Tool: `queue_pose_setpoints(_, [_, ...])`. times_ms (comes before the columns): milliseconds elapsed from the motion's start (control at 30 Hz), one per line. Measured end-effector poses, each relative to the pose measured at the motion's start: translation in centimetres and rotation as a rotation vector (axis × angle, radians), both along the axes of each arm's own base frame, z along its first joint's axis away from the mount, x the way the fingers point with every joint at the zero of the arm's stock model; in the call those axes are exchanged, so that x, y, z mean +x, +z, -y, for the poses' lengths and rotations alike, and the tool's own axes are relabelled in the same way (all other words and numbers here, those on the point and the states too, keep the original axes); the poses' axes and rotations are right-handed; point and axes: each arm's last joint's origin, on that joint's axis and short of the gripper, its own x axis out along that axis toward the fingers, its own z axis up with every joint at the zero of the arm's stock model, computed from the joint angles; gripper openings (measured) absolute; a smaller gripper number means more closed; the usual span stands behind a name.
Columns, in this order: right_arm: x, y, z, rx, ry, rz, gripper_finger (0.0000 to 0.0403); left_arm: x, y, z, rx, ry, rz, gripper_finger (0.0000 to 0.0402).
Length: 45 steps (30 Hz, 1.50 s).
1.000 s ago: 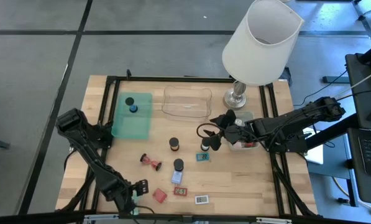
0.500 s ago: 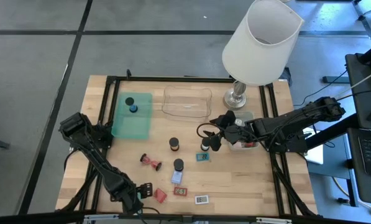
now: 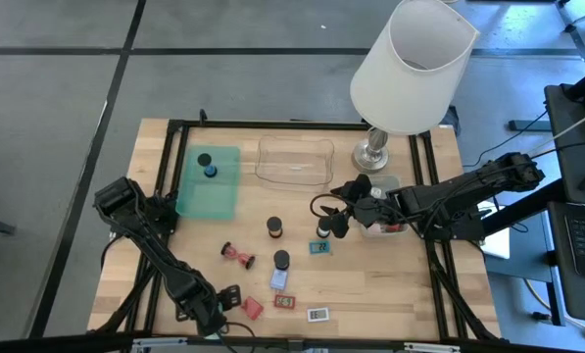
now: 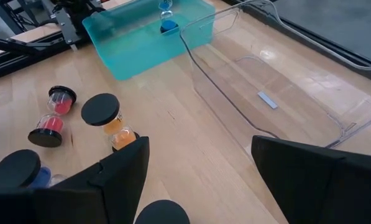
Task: Pick & Place Office items
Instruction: Put the light blue hourglass into the green bin
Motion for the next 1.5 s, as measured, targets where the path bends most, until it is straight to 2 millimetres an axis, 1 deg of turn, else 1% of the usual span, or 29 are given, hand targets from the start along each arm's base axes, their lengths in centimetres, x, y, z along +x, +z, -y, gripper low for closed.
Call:
queue_pose_setpoints(133, [0.0, 0.0, 0.0, 0.000, 0.000, 0.000, 0.0285, 0.0, 0.0, 0.0, -0.003, 0.034, -0.006, 0.0187])
queue_pose_setpoints(200, [0.0, 0.0, 0.0, 0.000, 0.000, 0.000, 0.0285, 0.0, 0.0, 0.0, -0.007, 0.044, -0.009, 0.0170])
queue_pose_setpoints(300, [0.0, 0.0, 0.0, 0.000, 0.000, 0.000, 0.0285, 0.0, 0.0, 0.0, -0.018, 0.108, -0.021, 0.0169])
queue_pose_setpoints(433, [0.0, 0.0, 0.0, 0.000, -0.001, 0.000, 0.0285, 0.0, 0.3, -0.2, -0.012, 0.250, 0.004, 0.0169])
queue_pose_setpoints(600, [0.0, 0.0, 0.0, -0.002, 0.001, -0.001, 0.0285, 0.1, 2.3, -0.8, -0.030, 0.432, 0.132, 0.0169])
queue_pose_setpoints(733, [0.0, 0.0, 0.0, -0.003, 0.001, -0.002, 0.0285, -0.1, 4.1, -1.2, -0.048, 0.563, 0.273, 0.0169])
queue_pose_setpoints(800, [0.0, 0.0, 0.0, -0.004, 0.003, -0.003, 0.0285, -0.4, 4.5, -1.2, -0.048, 0.622, 0.350, 0.0169])
queue_pose_setpoints(867, [0.0, 0.0, 0.0, -0.010, 0.007, -0.006, 0.0285, -0.9, 4.2, -1.1, -0.064, 0.677, 0.438, 0.0169])
queue_pose_setpoints(1000, [0.0, 0.0, 0.0, -0.025, 0.016, -0.012, 0.0285, -2.1, 2.0, -1.0, -0.180, 0.764, 0.605, 0.0169])
queue_pose_setpoints(1167, [0.0, 0.0, 0.0, -0.024, 0.016, -0.011, 0.0285, -3.5, -0.4, -1.9, -0.298, 0.831, 0.771, 0.0169])
queue_pose_setpoints(1367, [0.1, 0.1, 0.0, -0.015, 0.006, 0.002, 0.0286, -4.0, -1.3, -3.1, -0.298, 0.822, 0.925, 0.0169])
queue_pose_setpoints(1500, [0.1, 0.1, 0.0, -0.017, 0.008, 0.006, 0.0286, -4.4, -1.9, -4.1, -0.329, 0.880, 0.983, 0.0169])
